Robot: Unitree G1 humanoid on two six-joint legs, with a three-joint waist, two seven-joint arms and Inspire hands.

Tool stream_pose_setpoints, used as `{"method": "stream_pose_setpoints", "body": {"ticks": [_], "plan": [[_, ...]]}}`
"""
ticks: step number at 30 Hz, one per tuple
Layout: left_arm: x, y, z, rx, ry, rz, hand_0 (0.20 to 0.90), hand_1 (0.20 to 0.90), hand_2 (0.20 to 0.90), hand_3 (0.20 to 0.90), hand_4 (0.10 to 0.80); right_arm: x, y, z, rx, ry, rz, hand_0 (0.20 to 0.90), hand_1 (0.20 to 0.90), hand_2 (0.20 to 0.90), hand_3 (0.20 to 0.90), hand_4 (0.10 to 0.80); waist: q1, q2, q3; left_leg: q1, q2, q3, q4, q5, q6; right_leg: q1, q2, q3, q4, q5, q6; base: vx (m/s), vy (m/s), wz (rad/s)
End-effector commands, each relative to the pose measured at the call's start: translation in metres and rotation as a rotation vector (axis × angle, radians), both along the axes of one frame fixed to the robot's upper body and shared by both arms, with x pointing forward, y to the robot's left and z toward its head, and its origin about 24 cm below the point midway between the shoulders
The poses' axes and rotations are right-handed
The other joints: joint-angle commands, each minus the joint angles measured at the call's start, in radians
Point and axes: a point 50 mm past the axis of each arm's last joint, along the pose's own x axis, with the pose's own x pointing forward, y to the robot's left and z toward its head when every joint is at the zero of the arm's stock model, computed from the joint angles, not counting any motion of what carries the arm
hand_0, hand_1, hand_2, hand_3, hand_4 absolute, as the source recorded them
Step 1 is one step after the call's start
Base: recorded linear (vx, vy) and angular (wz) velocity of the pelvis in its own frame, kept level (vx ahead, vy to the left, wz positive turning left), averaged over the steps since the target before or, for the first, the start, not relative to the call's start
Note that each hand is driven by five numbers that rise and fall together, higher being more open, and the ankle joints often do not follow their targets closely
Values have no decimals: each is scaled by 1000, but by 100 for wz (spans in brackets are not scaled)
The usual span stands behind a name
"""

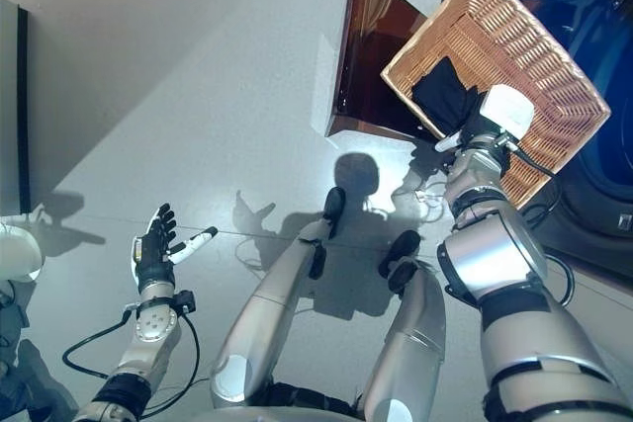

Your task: Pick up the clothes and place them into the washing machine

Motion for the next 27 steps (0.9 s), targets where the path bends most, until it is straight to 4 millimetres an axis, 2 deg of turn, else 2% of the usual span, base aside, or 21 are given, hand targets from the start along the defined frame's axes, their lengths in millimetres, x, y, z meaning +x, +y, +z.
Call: {"method": "stream_pose_setpoints", "body": {"ticks": [1, 3, 13, 20, 21, 27], "plan": [[-25, 29, -1, 66, 7, 80, 900, 900, 900, 900, 800, 0, -14, 29, -19, -148, -22, 900, 900, 900, 900, 800, -1, 23, -13, -12, -21, 28, 47, -128, -19, 23, 16, 12, -114, 64, 29, 10, -8, -6], [-25, 30, -1, 62, 5, 87, 900, 900, 900, 900, 800, -1, -14, 25, 37, -177, -26, 900, 900, 900, 900, 800, -4, 20, -13, -8, -20, 28, 43, -128, -19, 28, 18, 13, -119, 64, 31, 3, -2, -2], [-30, 36, -4, 63, 23, 110, 900, 900, 900, 900, 800, -6, -26, 29, 97, -231, -78, 900, 900, 900, 900, 800, -15, 4, -13, 6, -16, 28, 37, -130, -21, 43, 22, 12, -132, 69, 32, 0, 0, 0], [-35, 40, -7, 63, 40, 127, 900, 900, 900, 900, 800, -13, -37, 26, 277, -350, -154, 900, 900, 900, 900, 800, -23, -8, -13, 21, -12, 28, 32, -131, -21, 62, 27, 11, -143, 71, 34, -1, 0, -2], [-37, 42, -8, 63, 47, 132, 900, 900, 900, 900, 800, -16, -41, 23, 344, -382, -190, 900, 900, 900, 900, 800, -25, -9, -13, 24, -11, 30, 33, -132, -20, 65, 28, 11, -143, 73, 34, 0, 0, 0], [-40, 44, -11, 65, 71, 130, 900, 900, 900, 900, 800, -16, -39, 20, 459, -442, -239, 900, 900, 900, 900, 800, -26, -9, -13, 31, -10, 31, 35, -135, -18, 71, 31, 13, -147, 73, 34, 0, 0, 0]]}}
